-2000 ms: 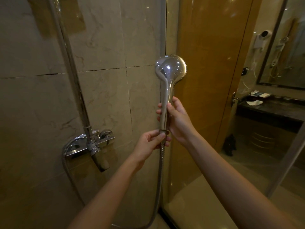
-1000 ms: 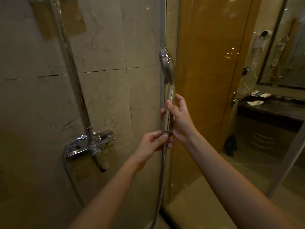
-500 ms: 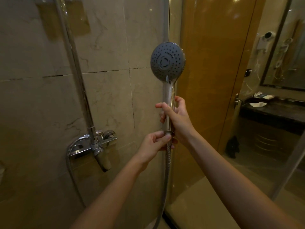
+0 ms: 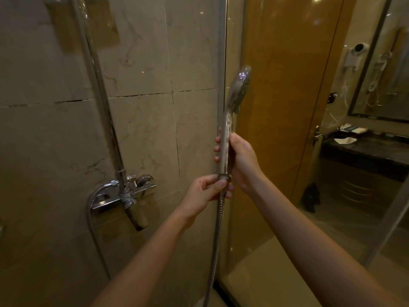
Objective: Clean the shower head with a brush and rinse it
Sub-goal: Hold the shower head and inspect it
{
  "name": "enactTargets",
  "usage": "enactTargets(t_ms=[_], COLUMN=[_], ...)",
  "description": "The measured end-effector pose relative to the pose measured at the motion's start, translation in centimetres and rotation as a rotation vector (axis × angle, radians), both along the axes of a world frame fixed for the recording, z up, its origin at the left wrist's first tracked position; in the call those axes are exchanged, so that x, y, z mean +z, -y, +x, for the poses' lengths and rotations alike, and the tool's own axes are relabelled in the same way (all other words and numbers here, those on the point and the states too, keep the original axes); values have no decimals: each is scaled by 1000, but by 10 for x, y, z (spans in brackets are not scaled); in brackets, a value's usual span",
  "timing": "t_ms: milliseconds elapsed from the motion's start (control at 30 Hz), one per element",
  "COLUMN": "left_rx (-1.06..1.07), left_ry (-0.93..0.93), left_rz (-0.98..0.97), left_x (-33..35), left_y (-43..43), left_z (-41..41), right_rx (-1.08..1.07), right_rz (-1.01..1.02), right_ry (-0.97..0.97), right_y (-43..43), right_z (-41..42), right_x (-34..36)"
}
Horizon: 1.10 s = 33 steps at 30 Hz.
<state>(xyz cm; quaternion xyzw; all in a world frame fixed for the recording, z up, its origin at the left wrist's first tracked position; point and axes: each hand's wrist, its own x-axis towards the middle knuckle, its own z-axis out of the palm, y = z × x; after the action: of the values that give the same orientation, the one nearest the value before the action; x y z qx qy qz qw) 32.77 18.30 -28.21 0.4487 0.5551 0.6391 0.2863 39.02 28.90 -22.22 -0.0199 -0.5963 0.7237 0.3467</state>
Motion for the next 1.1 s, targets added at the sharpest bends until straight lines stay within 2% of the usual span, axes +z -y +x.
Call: enactTargets(t_ms=[133, 433, 633, 933, 1100], left_rx=[-4, 55, 61, 344, 460], left_ry=[-56, -47, -157, -209, -344], left_rz=[-25, -52, -99, -14, 8], left_x=[2, -8, 2, 46, 92], left_y=[-2, -3, 3, 30, 54], left_z=[2, -1, -8, -50, -71], right_rx=[-39, -46, -35, -22, 10], right_rz=[130, 39, 98, 334, 208], right_ry=[8, -23, -14, 125, 87], right_y=[-5, -10, -9, 19, 42], right_z=[0, 5, 7, -13, -39], right_x=[-3, -1, 1, -8, 3])
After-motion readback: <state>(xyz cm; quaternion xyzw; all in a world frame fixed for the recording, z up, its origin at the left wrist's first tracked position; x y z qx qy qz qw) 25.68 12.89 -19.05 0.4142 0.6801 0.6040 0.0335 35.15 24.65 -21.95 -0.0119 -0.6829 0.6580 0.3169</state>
